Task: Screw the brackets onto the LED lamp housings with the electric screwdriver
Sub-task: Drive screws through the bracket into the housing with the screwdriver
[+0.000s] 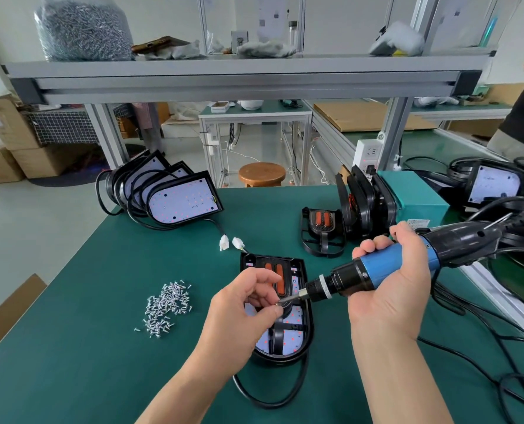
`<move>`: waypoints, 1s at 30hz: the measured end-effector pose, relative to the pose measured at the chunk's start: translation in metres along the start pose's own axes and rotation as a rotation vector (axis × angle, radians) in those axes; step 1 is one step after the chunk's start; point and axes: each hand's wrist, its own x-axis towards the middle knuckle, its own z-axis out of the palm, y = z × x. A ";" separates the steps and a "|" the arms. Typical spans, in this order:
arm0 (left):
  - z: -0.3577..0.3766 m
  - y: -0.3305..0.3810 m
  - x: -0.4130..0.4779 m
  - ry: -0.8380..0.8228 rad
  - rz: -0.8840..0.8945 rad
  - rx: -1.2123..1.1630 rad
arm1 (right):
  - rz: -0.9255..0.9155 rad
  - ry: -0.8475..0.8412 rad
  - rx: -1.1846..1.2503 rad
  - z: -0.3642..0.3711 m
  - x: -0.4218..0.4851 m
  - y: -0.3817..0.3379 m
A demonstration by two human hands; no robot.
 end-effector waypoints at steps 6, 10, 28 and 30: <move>0.007 0.005 -0.004 0.027 0.085 0.217 | -0.029 0.000 -0.019 0.003 -0.003 0.001; 0.002 0.008 -0.003 0.051 0.107 0.230 | -0.045 0.013 -0.012 0.004 -0.001 -0.006; 0.005 0.003 -0.003 0.017 0.234 0.482 | -0.102 -0.061 -0.050 0.006 -0.007 -0.001; 0.007 0.002 -0.005 0.010 0.293 0.584 | -0.125 -0.085 -0.066 0.008 -0.009 0.000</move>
